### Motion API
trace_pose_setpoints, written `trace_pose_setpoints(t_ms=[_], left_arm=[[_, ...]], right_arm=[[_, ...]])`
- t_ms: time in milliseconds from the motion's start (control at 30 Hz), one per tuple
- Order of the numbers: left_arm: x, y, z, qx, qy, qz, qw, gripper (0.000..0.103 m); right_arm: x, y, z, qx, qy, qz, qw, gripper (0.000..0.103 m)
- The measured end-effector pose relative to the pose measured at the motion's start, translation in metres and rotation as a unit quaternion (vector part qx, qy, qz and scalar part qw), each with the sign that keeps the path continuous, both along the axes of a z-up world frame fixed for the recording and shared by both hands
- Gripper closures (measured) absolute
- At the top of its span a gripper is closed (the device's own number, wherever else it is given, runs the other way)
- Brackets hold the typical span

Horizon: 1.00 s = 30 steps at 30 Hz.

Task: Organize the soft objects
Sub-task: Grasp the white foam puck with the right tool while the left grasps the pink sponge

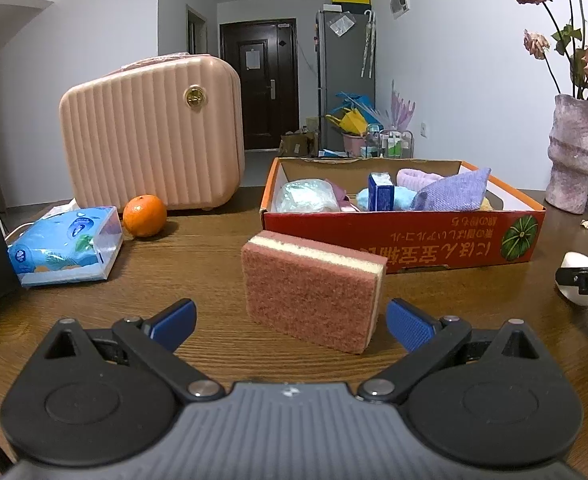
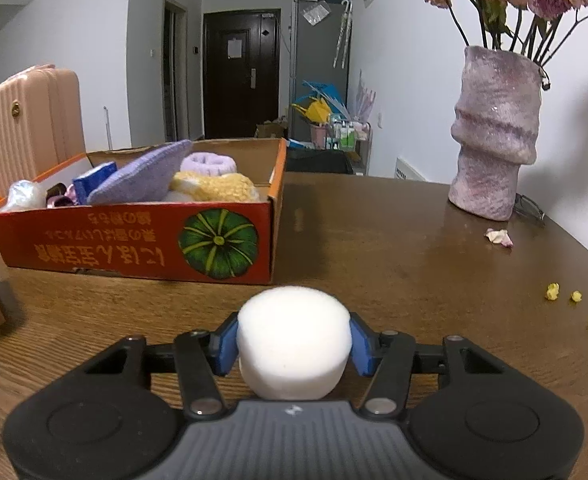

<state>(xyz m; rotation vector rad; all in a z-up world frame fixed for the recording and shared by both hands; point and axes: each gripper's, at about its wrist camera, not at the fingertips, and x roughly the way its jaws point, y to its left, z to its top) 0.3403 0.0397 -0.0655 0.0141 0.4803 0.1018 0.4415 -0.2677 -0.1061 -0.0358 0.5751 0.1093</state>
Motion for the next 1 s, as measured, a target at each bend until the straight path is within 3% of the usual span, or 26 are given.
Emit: trace_pose_setpoints(t_ms=[1000], left_arm=[[0.052, 0.01, -0.012, 0.027, 0.007, -0.076, 0.9967, 0.0]], right_arm=[[-0.025, 0.057, 0.009, 0.008, -0.043, 0.048, 0.998, 0.049]])
